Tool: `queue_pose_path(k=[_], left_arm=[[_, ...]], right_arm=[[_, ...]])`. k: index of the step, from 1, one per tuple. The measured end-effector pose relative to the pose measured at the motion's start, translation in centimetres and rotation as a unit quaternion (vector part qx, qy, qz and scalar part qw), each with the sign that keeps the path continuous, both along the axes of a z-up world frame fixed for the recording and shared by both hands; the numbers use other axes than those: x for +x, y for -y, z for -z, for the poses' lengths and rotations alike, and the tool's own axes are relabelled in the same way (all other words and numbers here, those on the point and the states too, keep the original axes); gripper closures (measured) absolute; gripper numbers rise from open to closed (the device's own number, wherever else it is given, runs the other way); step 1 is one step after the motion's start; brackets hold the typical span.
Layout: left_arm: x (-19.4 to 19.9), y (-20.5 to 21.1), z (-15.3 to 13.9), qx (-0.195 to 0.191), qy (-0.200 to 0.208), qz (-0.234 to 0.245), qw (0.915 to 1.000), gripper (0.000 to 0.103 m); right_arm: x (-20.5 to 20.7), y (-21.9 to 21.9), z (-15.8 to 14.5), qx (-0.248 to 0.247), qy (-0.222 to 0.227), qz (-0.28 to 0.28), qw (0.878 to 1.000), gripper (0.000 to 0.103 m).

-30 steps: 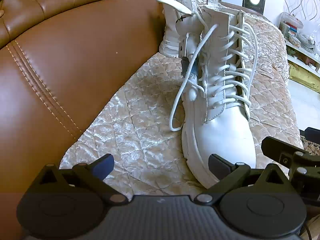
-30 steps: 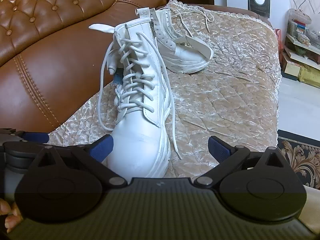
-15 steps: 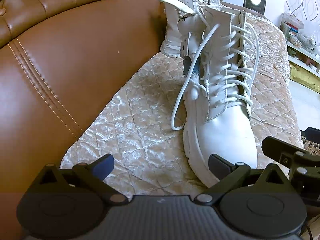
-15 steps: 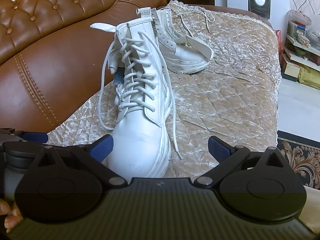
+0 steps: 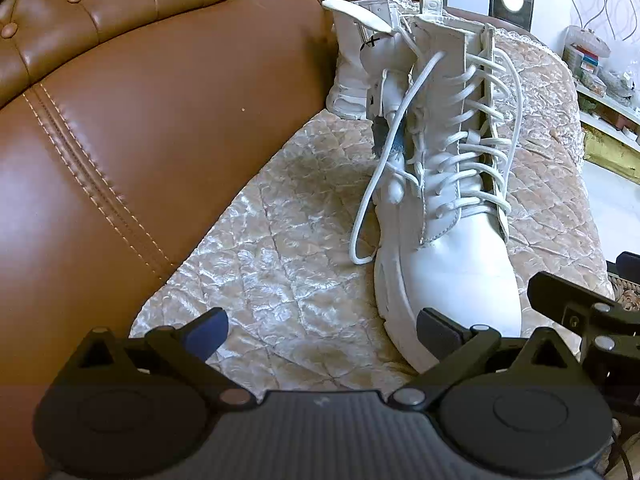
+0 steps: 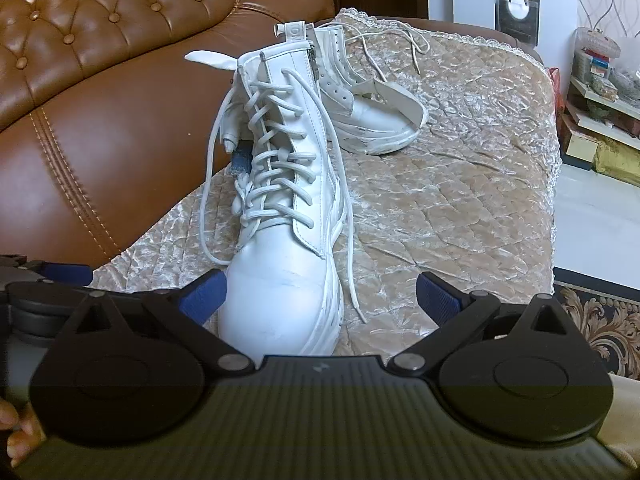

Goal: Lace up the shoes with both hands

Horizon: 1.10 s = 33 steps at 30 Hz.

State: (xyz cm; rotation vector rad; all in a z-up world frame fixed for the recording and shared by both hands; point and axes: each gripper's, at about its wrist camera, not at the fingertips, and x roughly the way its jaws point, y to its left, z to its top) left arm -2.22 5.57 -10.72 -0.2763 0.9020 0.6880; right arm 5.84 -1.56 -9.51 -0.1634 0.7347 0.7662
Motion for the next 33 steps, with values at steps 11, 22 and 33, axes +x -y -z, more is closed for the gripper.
queue_pose_path(k=[11, 22, 33], left_arm=[[0.17, -0.40, 0.16, -0.002, -0.001, 0.002, 1.0000, 0.000], [0.40, -0.62, 0.52, 0.001, -0.006, 0.001, 1.0000, 0.000], [0.51, -0.38, 0.77, 0.001, -0.010, 0.000, 0.9999, 0.000]], right_arm=[[-0.11, 0.01, 0.00, 0.000, 0.003, 0.001, 1.000, 0.000], [-0.14, 0.03, 0.11, 0.000, 0.001, 0.003, 1.000, 0.000], [-0.23, 0.03, 0.18, 0.000, 0.002, 0.004, 1.000, 0.000]])
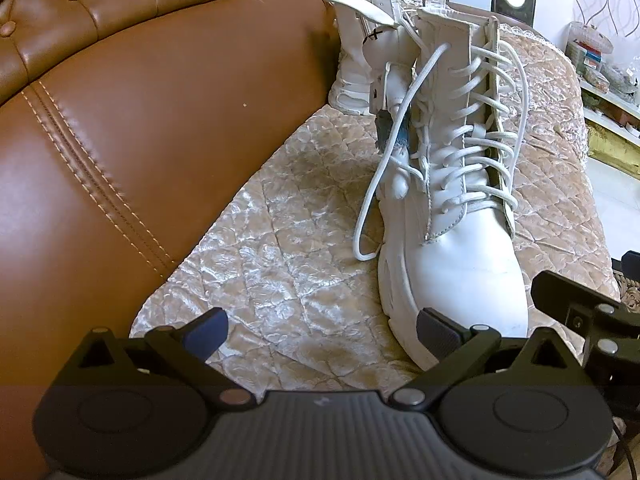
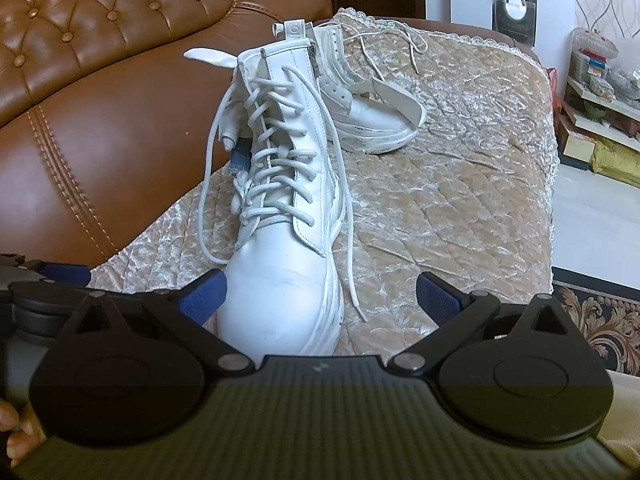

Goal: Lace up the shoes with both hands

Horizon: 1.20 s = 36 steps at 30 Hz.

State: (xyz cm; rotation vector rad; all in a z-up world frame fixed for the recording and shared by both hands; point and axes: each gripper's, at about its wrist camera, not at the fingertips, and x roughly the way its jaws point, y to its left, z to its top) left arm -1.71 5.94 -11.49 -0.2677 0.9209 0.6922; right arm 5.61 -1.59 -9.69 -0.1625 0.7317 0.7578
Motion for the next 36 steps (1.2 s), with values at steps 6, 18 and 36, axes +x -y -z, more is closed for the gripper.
queue_pose_path(k=[6, 18, 36], left_arm=[[0.10, 0.18, 0.13, -0.003, -0.002, 0.000, 1.0000, 0.000], [0.22, 0.21, 0.34, -0.011, -0.003, 0.002, 0.9999, 0.000], [0.15, 0.39, 0.38, -0.011, 0.000, 0.001, 0.9999, 0.000]], right_arm=[[0.14, 0.01, 0.09, -0.002, -0.003, 0.002, 1.000, 0.000], [0.39, 0.01, 0.33, -0.003, -0.009, 0.005, 1.000, 0.000], [0.31, -0.13, 0.36, -0.005, -0.008, 0.003, 1.000, 0.000]])
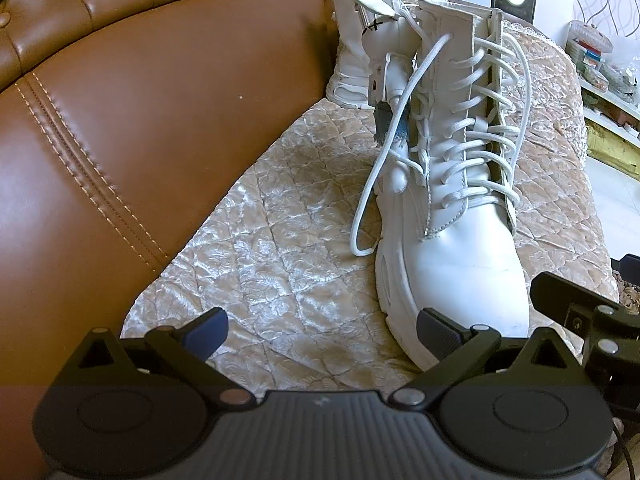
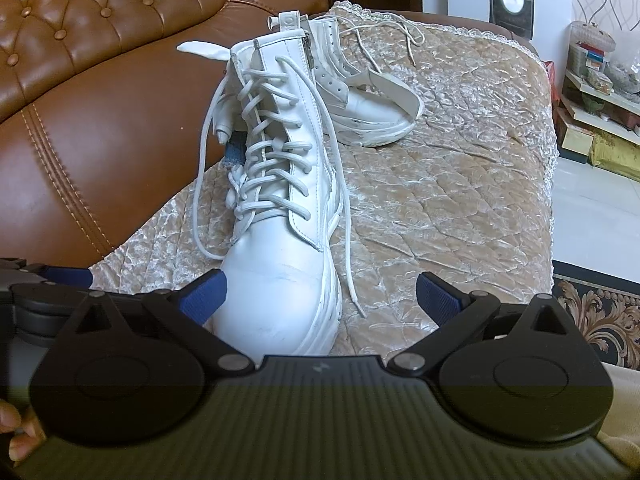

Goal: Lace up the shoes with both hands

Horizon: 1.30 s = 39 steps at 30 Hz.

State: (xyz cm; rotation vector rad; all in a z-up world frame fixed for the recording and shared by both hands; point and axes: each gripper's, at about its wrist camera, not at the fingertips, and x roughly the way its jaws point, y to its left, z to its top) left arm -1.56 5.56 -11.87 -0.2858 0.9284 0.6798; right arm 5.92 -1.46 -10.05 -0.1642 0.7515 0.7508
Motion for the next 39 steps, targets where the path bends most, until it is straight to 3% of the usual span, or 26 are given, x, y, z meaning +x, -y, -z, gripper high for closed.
queue_pose_path(k=[39], left_arm=[[0.14, -0.28, -0.01, 0.008, -0.001, 0.004, 1.0000, 0.000]], right_arm=[[-0.02, 0.07, -0.07, 0.005, 0.002, 0.002, 1.000, 0.000]])
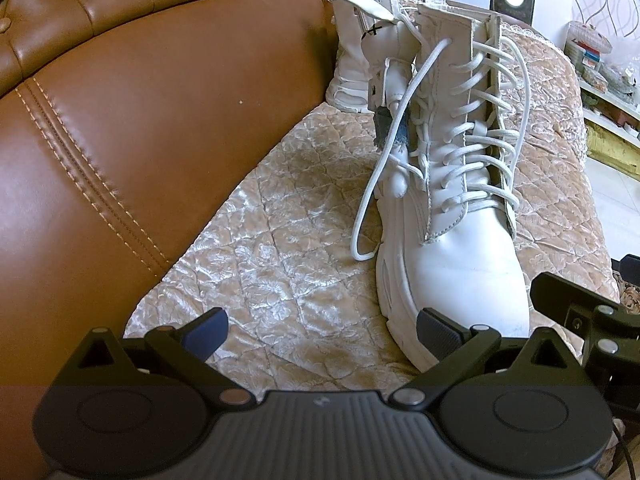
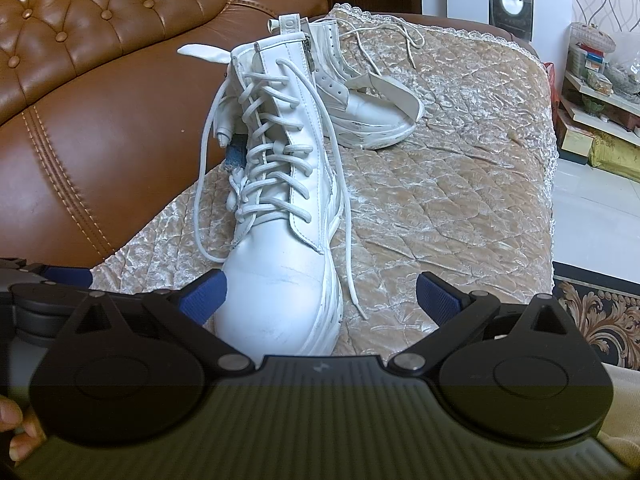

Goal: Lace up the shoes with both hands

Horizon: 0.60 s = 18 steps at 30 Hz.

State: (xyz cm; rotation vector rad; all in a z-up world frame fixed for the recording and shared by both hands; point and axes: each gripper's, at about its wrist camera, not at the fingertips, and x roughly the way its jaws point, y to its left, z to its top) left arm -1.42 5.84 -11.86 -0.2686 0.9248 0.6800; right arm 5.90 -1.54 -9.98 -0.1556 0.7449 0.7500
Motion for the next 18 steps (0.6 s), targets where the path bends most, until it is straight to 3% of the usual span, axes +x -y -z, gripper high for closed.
queue_pose_path(k=[18], left_arm=[[0.39, 0.04, 0.00, 0.000, 0.000, 0.004, 1.0000, 0.000]], right_arm=[[0.30, 0.17, 0.13, 0.007, -0.006, 0.007, 1.000, 0.000]])
